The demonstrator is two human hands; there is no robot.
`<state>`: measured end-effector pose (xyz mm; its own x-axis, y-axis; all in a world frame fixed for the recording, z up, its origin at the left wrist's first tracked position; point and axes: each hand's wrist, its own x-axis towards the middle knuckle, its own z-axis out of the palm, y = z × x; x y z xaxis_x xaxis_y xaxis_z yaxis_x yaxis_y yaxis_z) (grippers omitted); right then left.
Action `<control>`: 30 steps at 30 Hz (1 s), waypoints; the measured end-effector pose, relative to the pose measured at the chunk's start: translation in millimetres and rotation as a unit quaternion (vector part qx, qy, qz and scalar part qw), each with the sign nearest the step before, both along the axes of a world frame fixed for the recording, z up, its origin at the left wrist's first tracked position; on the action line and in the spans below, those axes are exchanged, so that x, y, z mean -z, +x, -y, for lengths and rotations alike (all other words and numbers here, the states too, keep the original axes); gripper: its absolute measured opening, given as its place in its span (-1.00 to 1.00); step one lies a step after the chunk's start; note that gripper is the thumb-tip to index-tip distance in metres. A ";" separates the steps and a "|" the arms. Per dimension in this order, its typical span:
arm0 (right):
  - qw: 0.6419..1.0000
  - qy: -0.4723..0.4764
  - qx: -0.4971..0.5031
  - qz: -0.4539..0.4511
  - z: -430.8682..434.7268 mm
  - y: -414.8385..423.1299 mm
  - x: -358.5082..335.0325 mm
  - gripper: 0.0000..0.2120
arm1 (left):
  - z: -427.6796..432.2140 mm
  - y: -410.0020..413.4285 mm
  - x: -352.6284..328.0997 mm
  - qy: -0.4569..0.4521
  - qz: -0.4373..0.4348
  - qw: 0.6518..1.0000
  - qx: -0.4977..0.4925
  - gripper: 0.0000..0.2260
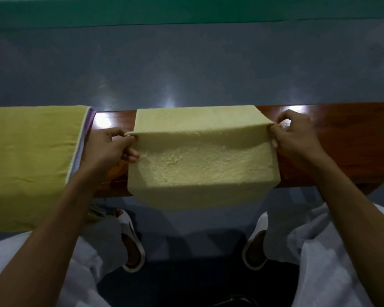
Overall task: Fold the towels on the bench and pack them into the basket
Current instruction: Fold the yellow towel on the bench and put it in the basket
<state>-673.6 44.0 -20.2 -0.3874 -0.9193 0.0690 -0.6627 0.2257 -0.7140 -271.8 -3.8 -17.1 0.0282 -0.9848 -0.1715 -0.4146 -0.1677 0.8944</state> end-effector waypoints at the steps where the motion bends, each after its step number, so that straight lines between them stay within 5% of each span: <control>1: 0.996 -0.002 0.016 0.083 1.2 6.0 -1.8 -1.00 | 2.8 -1.4 -2.6 0.028 -0.036 0.999 0.016 -0.90; 6: 0.924 0.030 0.049 0.377 16.7 25.5 -17.2 -0.95 | 18.7 -18.0 -11.8 0.133 -0.213 0.968 0.002 -0.90; 9: 0.872 -0.061 -0.015 0.485 39.3 28.3 -31.1 -0.86 | 37.0 -28.6 -21.8 0.038 -0.305 0.950 -0.053 -0.90; 12: 0.850 -0.213 -0.084 0.475 53.4 25.4 -56.9 -0.91 | 56.8 -30.2 -40.9 -0.115 -0.385 0.916 0.009 -0.88; 16: 0.847 -0.296 -0.173 0.407 43.9 12.5 -85.7 -0.95 | 64.8 -18.0 -70.5 -0.184 -0.476 0.852 0.121 -0.93; 18: 0.853 -0.283 -0.184 0.399 36.2 8.6 -84.0 -0.95 | 60.4 -11.8 -71.1 -0.176 -0.467 0.858 0.123 -0.97; 21: 0.883 -0.222 -0.126 0.393 27.4 7.7 -58.3 -0.93 | 43.9 -4.2 -50.2 -0.135 -0.416 0.897 0.065 -0.75; 26: 0.984 -0.045 -0.065 0.157 16.1 -6.5 -24.0 -0.92 | 22.7 4.8 -17.0 -0.061 -0.104 0.992 -0.016 -0.90; 30: 0.982 0.109 -0.139 0.067 2.5 -14.4 -23.8 -0.93 | 11.7 16.5 -11.8 0.020 0.057 0.997 0.052 -0.89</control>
<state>-688.0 41.5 3.6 -0.1125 -0.9781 -0.1751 -0.6232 0.2068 -0.7542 -255.4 -15.5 -5.3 -0.0520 -0.9757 -0.2129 -0.5299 -0.1537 0.8340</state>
